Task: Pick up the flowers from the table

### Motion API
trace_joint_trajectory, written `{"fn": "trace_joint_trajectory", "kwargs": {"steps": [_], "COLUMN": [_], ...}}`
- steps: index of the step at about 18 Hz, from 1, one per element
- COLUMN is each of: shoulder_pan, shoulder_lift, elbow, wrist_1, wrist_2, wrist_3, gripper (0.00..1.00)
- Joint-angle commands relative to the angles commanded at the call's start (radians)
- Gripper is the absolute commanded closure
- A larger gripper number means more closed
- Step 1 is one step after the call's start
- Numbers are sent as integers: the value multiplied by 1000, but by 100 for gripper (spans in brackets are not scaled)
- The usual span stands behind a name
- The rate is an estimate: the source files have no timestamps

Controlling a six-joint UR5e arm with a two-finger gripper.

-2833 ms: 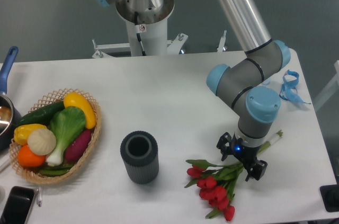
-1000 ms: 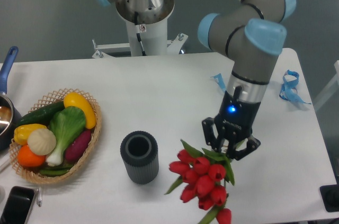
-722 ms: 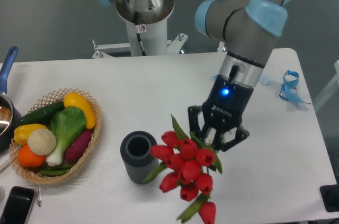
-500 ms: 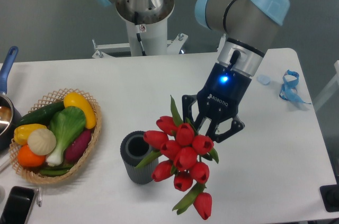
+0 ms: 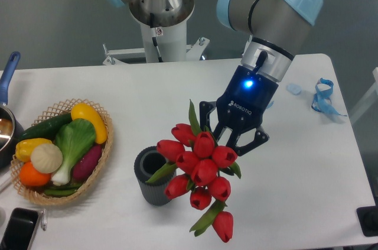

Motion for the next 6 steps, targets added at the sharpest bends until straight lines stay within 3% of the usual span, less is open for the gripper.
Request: {"fn": "trace_joint_trajectory", "kwargs": {"steps": [6], "shoulder_pan": [0], "shoulder_lift": [0], "elbow": [3], "wrist_1": [6], "wrist_2": [-6], "wrist_3": [0], "gripper": [90]}}
